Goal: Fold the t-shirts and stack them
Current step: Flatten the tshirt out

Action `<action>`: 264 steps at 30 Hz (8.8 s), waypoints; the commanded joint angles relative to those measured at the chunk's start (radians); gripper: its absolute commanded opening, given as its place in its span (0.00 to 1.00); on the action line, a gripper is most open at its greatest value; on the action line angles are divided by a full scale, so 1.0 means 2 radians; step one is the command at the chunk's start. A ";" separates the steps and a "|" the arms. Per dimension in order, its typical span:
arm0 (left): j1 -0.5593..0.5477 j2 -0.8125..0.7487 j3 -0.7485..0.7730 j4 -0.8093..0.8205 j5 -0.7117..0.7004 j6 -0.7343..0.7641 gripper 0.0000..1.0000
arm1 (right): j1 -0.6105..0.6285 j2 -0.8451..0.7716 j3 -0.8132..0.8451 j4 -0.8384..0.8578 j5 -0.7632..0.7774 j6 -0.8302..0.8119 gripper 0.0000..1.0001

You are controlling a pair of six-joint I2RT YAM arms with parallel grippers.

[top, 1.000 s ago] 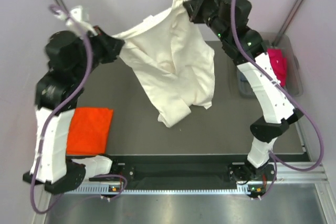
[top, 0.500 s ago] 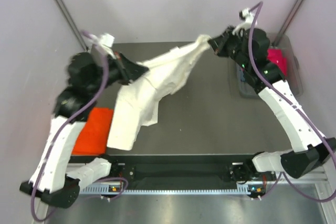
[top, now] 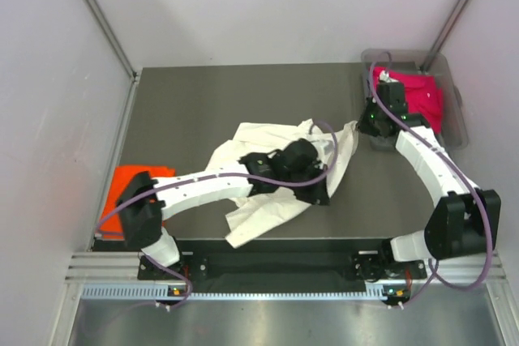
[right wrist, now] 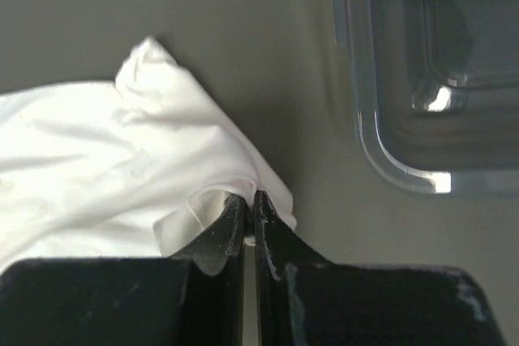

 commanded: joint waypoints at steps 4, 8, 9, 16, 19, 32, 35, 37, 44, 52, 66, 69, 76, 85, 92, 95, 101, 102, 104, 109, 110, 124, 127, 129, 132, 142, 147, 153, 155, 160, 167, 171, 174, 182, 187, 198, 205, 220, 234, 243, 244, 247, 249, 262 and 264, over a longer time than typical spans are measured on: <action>-0.033 0.044 0.060 0.012 0.058 0.062 0.14 | -0.015 0.079 0.147 0.006 0.064 -0.025 0.00; -0.026 0.009 0.043 -0.041 0.007 0.101 0.52 | -0.018 0.140 0.220 -0.025 0.071 -0.028 0.00; -0.021 0.000 0.040 -0.058 -0.009 0.110 0.59 | -0.018 0.174 0.257 -0.039 0.069 -0.029 0.01; 0.094 -0.129 -0.021 -0.164 -0.123 0.118 0.73 | 0.001 0.259 0.334 -0.184 0.051 -0.050 0.70; 0.194 -0.179 -0.076 -0.162 -0.140 0.105 0.80 | 0.025 0.211 0.277 -0.175 0.063 -0.053 0.86; 0.408 -0.027 -0.106 -0.099 -0.026 0.113 0.73 | 0.216 0.066 -0.003 -0.077 -0.049 0.027 0.87; 0.419 0.031 -0.077 -0.104 -0.012 0.130 0.73 | 0.235 0.084 -0.005 -0.092 -0.032 0.018 0.87; 0.420 0.076 -0.061 -0.105 -0.016 0.140 0.73 | 0.236 0.089 -0.012 -0.089 -0.032 0.017 0.84; 0.420 0.133 -0.047 -0.072 0.040 0.151 0.29 | 0.236 0.131 -0.007 -0.064 -0.050 0.012 0.60; 0.420 0.024 -0.002 -0.149 -0.051 0.170 0.00 | 0.236 0.145 0.012 -0.090 0.003 -0.010 0.00; 0.419 -0.214 0.041 -0.223 -0.175 0.154 0.00 | 0.241 -0.126 0.000 -0.182 0.084 -0.003 0.00; 0.418 -0.169 0.013 -0.203 -0.130 0.139 0.00 | 0.217 -0.116 -0.017 -0.182 0.080 -0.013 0.00; 0.406 0.123 0.111 -0.241 -0.116 0.153 0.00 | 0.089 -0.062 -0.021 -0.134 0.004 -0.046 0.00; 0.385 0.112 0.220 -0.312 -0.223 0.131 0.51 | 0.031 0.137 0.176 -0.165 -0.045 -0.071 0.00; 0.384 -0.074 0.010 -0.277 -0.130 0.109 0.64 | 0.032 0.142 0.182 -0.163 -0.057 -0.087 0.15; 0.383 -0.120 -0.076 -0.240 -0.090 0.099 0.61 | 0.032 0.120 0.145 -0.155 -0.068 -0.093 0.25; 0.385 -0.097 -0.132 -0.169 -0.139 0.105 0.55 | 0.034 0.089 0.075 -0.127 -0.089 -0.090 0.12; 0.385 -0.082 -0.125 -0.167 -0.148 0.109 0.56 | 0.033 0.086 0.071 -0.126 -0.091 -0.090 0.11; 0.389 -0.029 -0.091 -0.185 -0.165 0.111 0.59 | 0.033 0.082 0.066 -0.128 -0.091 -0.090 0.13; 0.401 0.038 -0.079 -0.144 -0.163 0.122 0.64 | 0.032 0.065 0.057 -0.139 -0.069 -0.092 0.66; 0.404 0.059 -0.073 -0.141 -0.160 0.121 0.63 | 0.032 0.065 0.054 -0.140 -0.070 -0.093 0.69; 0.411 -0.072 -0.072 -0.264 -0.094 0.111 0.00 | 0.032 0.114 -0.009 -0.084 -0.075 -0.096 0.71; 0.411 -0.135 -0.108 -0.287 -0.057 0.105 0.00 | 0.032 0.127 -0.009 -0.077 -0.067 -0.098 0.68; 0.411 -0.161 -0.125 -0.310 -0.036 0.101 0.00 | 0.032 0.137 -0.008 -0.073 -0.070 -0.096 0.67; 0.411 -0.204 -0.143 -0.328 -0.020 0.107 0.00 | 0.034 0.159 -0.007 -0.053 -0.093 -0.087 0.66; 0.411 -0.243 -0.155 -0.381 -0.006 0.130 0.00 | 0.061 0.125 -0.039 -0.042 -0.121 -0.061 0.00; 0.411 -0.257 -0.159 -0.441 -0.007 0.098 0.00 | 0.077 -0.065 -0.089 -0.183 -0.053 -0.005 0.00; 0.411 -0.313 -0.189 -0.485 0.025 0.036 0.00 | 0.077 -0.185 -0.099 -0.264 -0.027 0.046 0.00; 0.411 -0.315 -0.198 -0.477 0.016 0.030 0.00 | 0.076 -0.169 -0.093 -0.254 -0.028 0.047 0.00; 0.411 -0.192 -0.139 -0.417 -0.121 0.050 0.00 | 0.062 -0.012 0.008 -0.191 -0.050 0.009 0.00; 0.448 0.069 0.012 -0.364 -0.349 0.109 0.07 | 0.025 0.243 0.273 -0.209 -0.062 -0.035 0.07; 0.448 0.134 0.081 -0.394 -0.382 0.122 0.32 | 0.025 0.287 0.363 -0.249 -0.032 -0.063 0.62; 0.447 0.051 0.062 -0.392 -0.332 0.118 0.45 | 0.031 0.218 0.294 -0.235 -0.019 -0.077 0.78; 0.444 -0.176 -0.077 -0.297 -0.090 0.067 0.23 | 0.036 0.038 0.030 -0.100 -0.100 -0.048 0.65; 0.445 -0.208 -0.201 -0.151 -0.026 0.006 0.17 | 0.037 0.039 -0.024 -0.054 -0.145 -0.022 0.45; 0.447 -0.108 -0.151 -0.206 -0.169 0.088 0.09 | 0.038 0.071 -0.017 -0.053 -0.154 -0.041 0.35; 0.448 -0.131 -0.127 -0.266 -0.183 0.120 0.26 | 0.038 0.070 -0.017 -0.053 -0.152 -0.051 0.35; 0.450 -0.057 -0.105 -0.256 -0.200 0.206 0.13 | 0.038 0.087 -0.010 -0.046 -0.165 -0.061 0.34; 0.450 -0.024 -0.101 -0.234 -0.192 0.227 0.29 | 0.038 0.086 -0.015 -0.040 -0.170 -0.060 0.32; 0.451 -0.015 -0.093 -0.210 -0.147 0.242 0.36 | 0.038 0.095 -0.014 -0.036 -0.170 -0.057 0.31; 0.451 -0.001 -0.092 -0.211 -0.144 0.244 0.35 | 0.038 0.095 -0.012 -0.034 -0.171 -0.055 0.31; 0.451 0.019 -0.087 -0.207 -0.136 0.249 0.35 | 0.038 0.097 -0.009 -0.035 -0.173 -0.054 0.31; 0.451 0.026 -0.084 -0.205 -0.130 0.251 0.35 | 0.038 0.098 -0.008 -0.034 -0.171 -0.054 0.31; 0.451 0.059 -0.032 -0.222 -0.153 0.240 0.00 | 0.038 0.116 -0.003 -0.041 -0.147 -0.050 0.38; 0.451 0.036 -0.021 -0.243 -0.166 0.226 0.00 | 0.038 0.121 0.002 -0.050 -0.133 -0.054 0.42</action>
